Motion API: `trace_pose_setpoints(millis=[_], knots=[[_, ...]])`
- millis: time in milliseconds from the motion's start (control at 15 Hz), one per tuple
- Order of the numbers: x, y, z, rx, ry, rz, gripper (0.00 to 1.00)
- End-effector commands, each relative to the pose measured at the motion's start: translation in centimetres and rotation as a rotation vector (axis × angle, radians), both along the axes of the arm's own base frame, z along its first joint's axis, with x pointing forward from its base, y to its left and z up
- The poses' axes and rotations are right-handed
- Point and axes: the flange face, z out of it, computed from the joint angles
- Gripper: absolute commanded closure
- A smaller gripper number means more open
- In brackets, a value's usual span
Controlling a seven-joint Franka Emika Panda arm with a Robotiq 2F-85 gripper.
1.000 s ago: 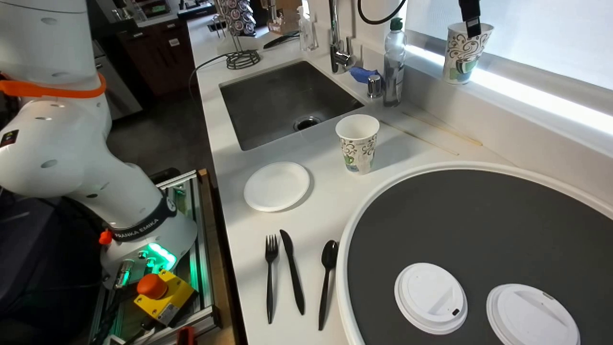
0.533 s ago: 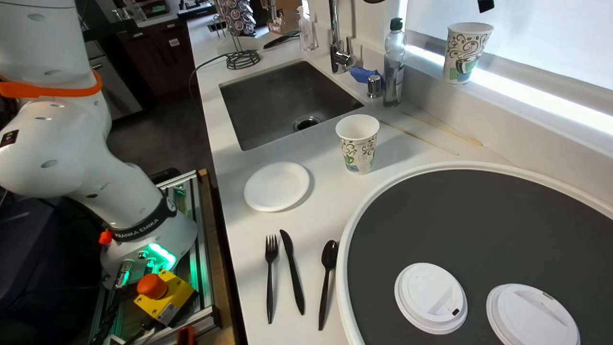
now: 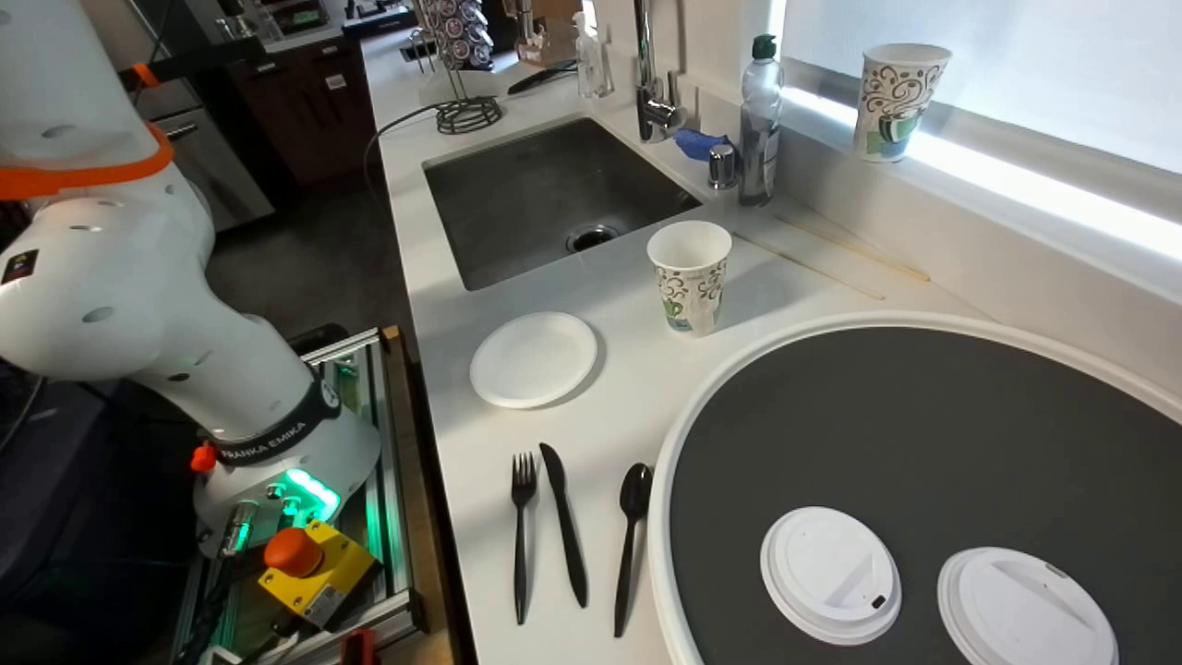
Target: Put the coffee cups on the windowsill.
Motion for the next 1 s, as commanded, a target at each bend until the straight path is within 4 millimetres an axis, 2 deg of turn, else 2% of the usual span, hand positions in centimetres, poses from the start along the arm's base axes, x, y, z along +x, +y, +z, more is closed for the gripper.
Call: trace_pose_setpoints(millis=[0,267,533,733,800,867,933], knots=[[-6.2,1.0,-0.3,-0.046,0.088,0.075,0.0],[-11.9,1.5,-1.3,-0.091,0.161,0.145,0.0],[-17.4,1.1,-3.3,-0.121,0.243,0.196,0.0],[-20.7,0.4,-4.9,-0.129,0.284,0.217,0.0],[-21.5,0.2,-5.5,-0.125,0.297,0.212,0.0],[-18.6,0.3,-4.5,-0.111,0.267,0.2,0.0],[-19.6,0.1,-5.0,-0.11,0.276,0.2,0.0]])
